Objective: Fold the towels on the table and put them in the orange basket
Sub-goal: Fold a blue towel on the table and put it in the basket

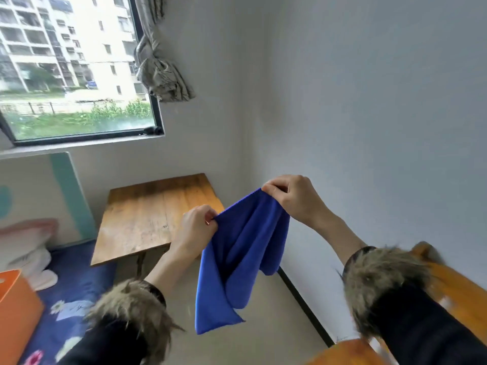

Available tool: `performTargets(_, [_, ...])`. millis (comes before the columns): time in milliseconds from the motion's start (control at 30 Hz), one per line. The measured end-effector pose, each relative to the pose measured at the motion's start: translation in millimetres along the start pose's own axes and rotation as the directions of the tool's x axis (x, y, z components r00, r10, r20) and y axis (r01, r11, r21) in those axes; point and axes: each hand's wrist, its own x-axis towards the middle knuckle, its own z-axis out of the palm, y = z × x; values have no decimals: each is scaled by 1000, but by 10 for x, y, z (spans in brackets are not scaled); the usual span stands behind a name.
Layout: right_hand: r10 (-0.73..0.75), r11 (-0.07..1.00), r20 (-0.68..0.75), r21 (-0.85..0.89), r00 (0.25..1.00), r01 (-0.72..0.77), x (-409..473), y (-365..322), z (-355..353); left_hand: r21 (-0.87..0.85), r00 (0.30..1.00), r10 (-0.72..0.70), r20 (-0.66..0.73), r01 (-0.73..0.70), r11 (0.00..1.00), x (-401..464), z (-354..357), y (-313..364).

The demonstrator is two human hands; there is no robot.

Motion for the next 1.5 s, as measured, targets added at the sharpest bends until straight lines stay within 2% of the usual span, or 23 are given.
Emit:
performTargets(133, [-92,994,-4,54,996,92,697,40,232,75,978,-112,-174,126,989,455,-325,-398])
performTargets(333, [-168,985,109,67,980,162,1592,144,708,107,884,-281,-374,342,934,901,-715,-923])
performTargets(533, [-180,983,162,71,970,171,2314,356,1371,-20,783,-420,-459,464,886,1246,-943,-1509])
performTargets(633, [-150,989,178,9,973,150,2597,502,1771,-85,765,-491,-418,505,859,1423,-979,-1895])
performTargets(833, [-2,992,254,-124,967,35,3224,854,2610,-94,821,-503,-270,498,862,1848,-978,-2841])
performTargets(967, [95,983,288,-178,953,-45,3644,1033,3130,-45,848,-511,-141,510,859,2355,-1095,-3378])
performTargets(1100, [151,968,288,-239,946,-82,4028,1197,3504,7,873,-479,-97,482,876,2873,-1100,-3782])
performTargets(1300, [225,940,344,-324,912,-110,4493,1426,3989,70,877,-480,34,477,876,3333,-930,-4359])
performTargets(1500, [265,910,369,-401,891,-105,5018,1755,4578,77,861,-504,66,499,863,3912,-749,-4953])
